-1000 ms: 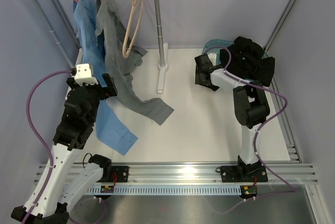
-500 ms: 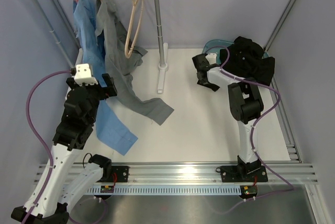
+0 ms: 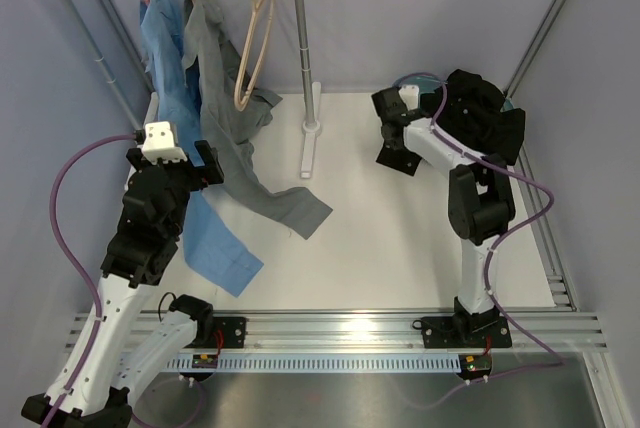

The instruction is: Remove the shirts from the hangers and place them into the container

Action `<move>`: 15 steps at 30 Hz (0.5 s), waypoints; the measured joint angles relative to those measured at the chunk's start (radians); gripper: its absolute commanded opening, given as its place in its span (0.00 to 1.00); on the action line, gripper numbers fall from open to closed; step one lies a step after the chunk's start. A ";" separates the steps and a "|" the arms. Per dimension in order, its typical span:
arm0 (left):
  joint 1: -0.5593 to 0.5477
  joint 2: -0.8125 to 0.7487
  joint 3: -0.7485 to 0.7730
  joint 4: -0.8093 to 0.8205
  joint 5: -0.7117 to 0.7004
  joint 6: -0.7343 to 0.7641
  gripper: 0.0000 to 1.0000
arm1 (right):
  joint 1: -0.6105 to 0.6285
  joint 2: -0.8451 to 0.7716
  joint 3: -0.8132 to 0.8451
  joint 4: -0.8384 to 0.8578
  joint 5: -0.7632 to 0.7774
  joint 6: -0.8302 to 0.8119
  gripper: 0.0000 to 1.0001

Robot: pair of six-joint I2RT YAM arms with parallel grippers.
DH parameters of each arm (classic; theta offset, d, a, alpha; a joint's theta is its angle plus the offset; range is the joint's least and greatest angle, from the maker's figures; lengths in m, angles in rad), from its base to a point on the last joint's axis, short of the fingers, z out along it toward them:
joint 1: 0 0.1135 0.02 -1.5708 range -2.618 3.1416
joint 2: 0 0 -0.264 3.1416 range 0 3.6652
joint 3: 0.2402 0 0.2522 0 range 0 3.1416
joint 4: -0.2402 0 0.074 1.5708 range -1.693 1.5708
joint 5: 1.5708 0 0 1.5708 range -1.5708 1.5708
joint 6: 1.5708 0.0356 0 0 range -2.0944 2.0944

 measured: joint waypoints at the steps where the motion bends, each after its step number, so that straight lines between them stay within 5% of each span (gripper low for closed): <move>1: 0.000 0.000 0.000 0.000 0.000 0.000 0.99 | -0.003 -0.013 0.041 -0.026 -0.001 -0.008 0.00; 15: 0.000 0.001 -0.002 0.000 -0.004 0.000 0.99 | -0.245 0.073 0.571 -0.079 -0.042 -0.034 0.00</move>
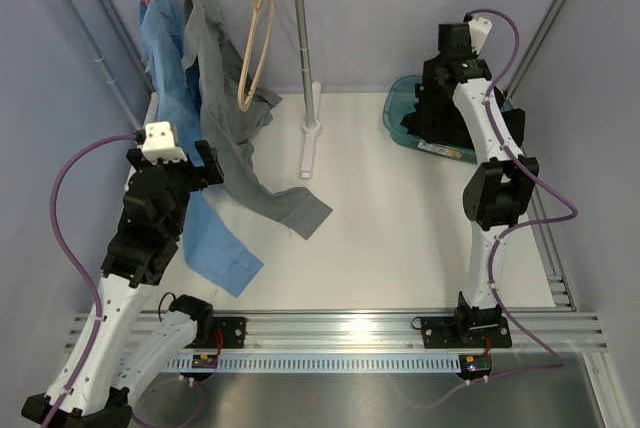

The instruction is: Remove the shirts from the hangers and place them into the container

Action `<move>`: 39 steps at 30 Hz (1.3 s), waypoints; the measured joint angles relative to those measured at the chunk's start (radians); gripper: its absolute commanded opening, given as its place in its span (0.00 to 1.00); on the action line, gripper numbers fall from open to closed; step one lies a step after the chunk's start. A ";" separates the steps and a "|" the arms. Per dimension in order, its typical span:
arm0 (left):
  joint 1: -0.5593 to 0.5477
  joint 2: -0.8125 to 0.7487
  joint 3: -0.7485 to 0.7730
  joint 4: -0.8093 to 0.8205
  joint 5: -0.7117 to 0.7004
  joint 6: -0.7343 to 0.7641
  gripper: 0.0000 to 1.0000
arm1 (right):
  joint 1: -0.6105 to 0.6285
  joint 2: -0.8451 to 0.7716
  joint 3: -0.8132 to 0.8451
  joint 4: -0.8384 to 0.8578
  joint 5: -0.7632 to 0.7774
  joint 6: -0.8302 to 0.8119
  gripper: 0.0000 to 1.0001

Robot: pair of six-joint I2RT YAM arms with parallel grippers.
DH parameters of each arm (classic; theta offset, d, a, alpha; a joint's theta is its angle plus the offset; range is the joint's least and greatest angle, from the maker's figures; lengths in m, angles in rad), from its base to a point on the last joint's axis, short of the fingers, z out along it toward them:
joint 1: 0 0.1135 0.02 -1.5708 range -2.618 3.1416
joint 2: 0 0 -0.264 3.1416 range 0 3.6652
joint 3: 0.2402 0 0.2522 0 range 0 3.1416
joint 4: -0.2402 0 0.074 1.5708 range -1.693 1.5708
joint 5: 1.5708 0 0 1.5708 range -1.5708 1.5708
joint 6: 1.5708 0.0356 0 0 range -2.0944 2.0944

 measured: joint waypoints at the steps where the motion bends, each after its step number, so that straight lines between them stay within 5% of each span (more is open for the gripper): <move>1: 0.000 0.000 0.000 0.000 0.000 0.000 0.99 | -0.016 0.021 0.012 -0.002 0.000 0.002 0.00; 11: 0.000 0.002 0.000 0.000 0.000 0.000 0.99 | -0.048 0.279 0.071 -0.149 -0.073 0.007 0.02; 18: 0.001 0.011 0.000 0.000 0.001 0.000 0.99 | -0.055 0.412 0.197 -0.283 -0.179 0.009 0.18; 20: 0.001 0.013 0.000 0.000 0.000 0.000 0.99 | -0.058 0.408 0.190 -0.283 -0.187 0.009 0.32; 26: 0.002 0.013 -0.001 0.000 0.001 0.000 0.99 | -0.060 0.259 0.041 -0.224 -0.222 -0.007 0.52; 39: 0.002 0.013 -0.005 0.000 0.001 0.000 0.99 | -0.056 -0.371 -0.494 0.011 -0.290 0.004 0.58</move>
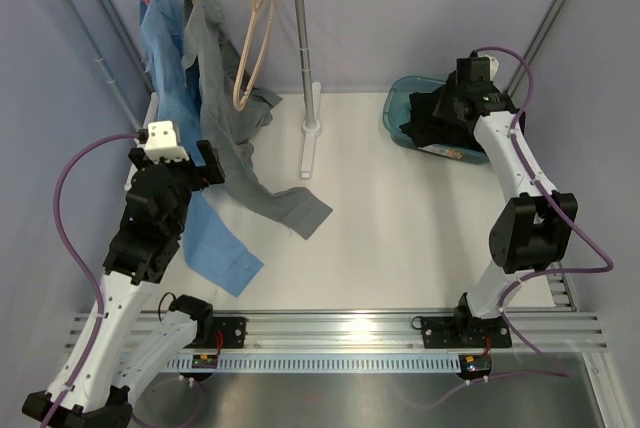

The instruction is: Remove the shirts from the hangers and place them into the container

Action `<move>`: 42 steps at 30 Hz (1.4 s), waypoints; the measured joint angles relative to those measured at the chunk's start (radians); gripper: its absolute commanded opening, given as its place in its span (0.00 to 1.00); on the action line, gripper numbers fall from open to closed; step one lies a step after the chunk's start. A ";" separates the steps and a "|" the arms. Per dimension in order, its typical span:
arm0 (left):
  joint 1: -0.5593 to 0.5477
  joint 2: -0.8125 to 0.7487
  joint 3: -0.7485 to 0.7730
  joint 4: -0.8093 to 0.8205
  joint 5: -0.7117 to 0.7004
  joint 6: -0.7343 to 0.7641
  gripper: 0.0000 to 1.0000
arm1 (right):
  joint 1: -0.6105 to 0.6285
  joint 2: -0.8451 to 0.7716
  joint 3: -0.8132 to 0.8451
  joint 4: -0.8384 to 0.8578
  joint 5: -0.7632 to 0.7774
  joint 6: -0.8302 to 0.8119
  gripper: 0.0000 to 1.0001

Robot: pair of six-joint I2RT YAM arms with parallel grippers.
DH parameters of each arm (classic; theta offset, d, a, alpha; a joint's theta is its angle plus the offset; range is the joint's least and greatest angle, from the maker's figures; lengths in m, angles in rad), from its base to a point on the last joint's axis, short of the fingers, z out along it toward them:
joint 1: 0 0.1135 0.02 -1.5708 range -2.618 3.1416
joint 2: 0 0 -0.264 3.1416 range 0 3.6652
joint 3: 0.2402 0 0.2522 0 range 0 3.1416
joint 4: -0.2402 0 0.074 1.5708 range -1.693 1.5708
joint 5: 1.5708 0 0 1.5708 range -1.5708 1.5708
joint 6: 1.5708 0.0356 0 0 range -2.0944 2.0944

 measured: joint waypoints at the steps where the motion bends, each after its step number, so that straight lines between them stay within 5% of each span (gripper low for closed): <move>1: 0.001 0.000 0.000 0.000 0.000 0.000 0.99 | 0.003 -0.018 -0.043 0.008 -0.008 0.003 0.58; 7: 0.002 0.000 0.000 0.000 0.000 0.000 0.99 | 0.050 -0.016 -0.218 0.018 -0.079 0.015 0.58; 14: 0.002 0.000 0.000 0.000 0.000 0.000 0.99 | 0.068 0.026 -0.224 0.054 -0.113 0.037 0.56; 42: 0.002 0.002 -0.006 0.000 0.000 0.000 0.99 | -0.013 0.535 0.314 0.002 -0.021 0.045 0.55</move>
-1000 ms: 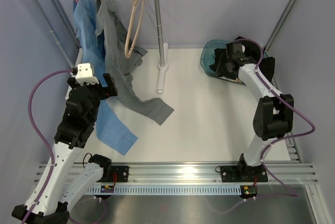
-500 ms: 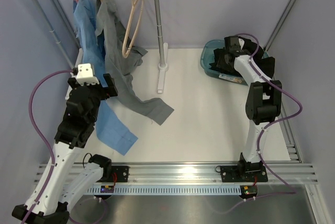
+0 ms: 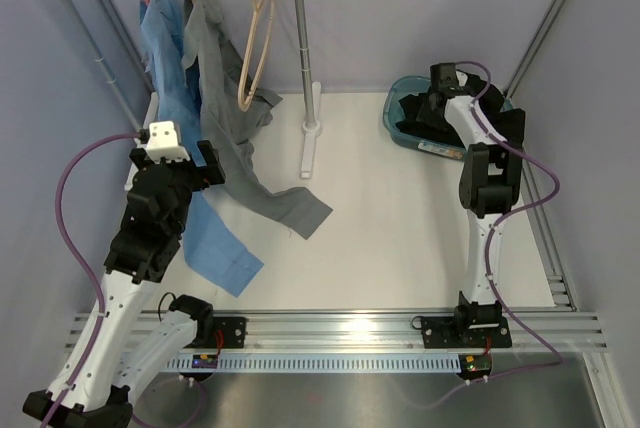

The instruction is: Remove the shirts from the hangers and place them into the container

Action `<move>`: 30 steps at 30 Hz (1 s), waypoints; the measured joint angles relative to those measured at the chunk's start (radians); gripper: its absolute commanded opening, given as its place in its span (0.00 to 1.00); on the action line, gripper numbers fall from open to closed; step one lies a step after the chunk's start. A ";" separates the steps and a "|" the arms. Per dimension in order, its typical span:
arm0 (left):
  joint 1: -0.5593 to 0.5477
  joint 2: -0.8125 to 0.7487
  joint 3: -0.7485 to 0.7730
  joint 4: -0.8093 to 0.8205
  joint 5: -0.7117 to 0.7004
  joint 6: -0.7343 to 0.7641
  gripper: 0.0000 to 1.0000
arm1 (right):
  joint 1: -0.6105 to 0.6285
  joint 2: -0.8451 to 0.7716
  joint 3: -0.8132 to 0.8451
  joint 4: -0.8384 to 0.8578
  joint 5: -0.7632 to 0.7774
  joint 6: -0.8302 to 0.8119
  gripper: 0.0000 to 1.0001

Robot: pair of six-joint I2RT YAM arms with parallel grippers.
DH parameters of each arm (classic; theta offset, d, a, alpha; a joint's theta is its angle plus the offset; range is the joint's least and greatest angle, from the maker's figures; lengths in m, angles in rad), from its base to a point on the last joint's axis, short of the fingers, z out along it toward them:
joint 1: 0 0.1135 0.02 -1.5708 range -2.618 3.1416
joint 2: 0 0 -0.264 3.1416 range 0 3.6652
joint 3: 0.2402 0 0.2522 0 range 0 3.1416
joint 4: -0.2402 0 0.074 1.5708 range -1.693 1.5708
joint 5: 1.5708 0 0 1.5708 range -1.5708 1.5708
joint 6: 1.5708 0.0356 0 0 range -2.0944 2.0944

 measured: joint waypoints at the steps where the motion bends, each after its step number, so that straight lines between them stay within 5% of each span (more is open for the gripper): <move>1: 0.000 0.000 0.000 0.000 0.000 0.000 0.99 | 0.000 0.018 0.005 -0.016 -0.003 0.003 0.55; 7: 0.000 0.006 0.000 0.000 0.000 0.000 0.99 | -0.004 0.079 0.091 -0.115 -0.036 0.001 0.57; 14: 0.000 0.006 0.000 0.000 0.000 0.000 0.99 | -0.010 -0.042 0.047 -0.089 -0.033 -0.067 0.59; 19: 0.000 0.005 0.000 0.000 -0.002 0.000 0.99 | -0.039 -0.163 0.080 -0.001 0.005 -0.087 0.76; 30: 0.000 0.002 0.000 0.000 -0.009 0.000 0.99 | -0.183 -0.086 0.175 0.163 0.143 -0.051 0.90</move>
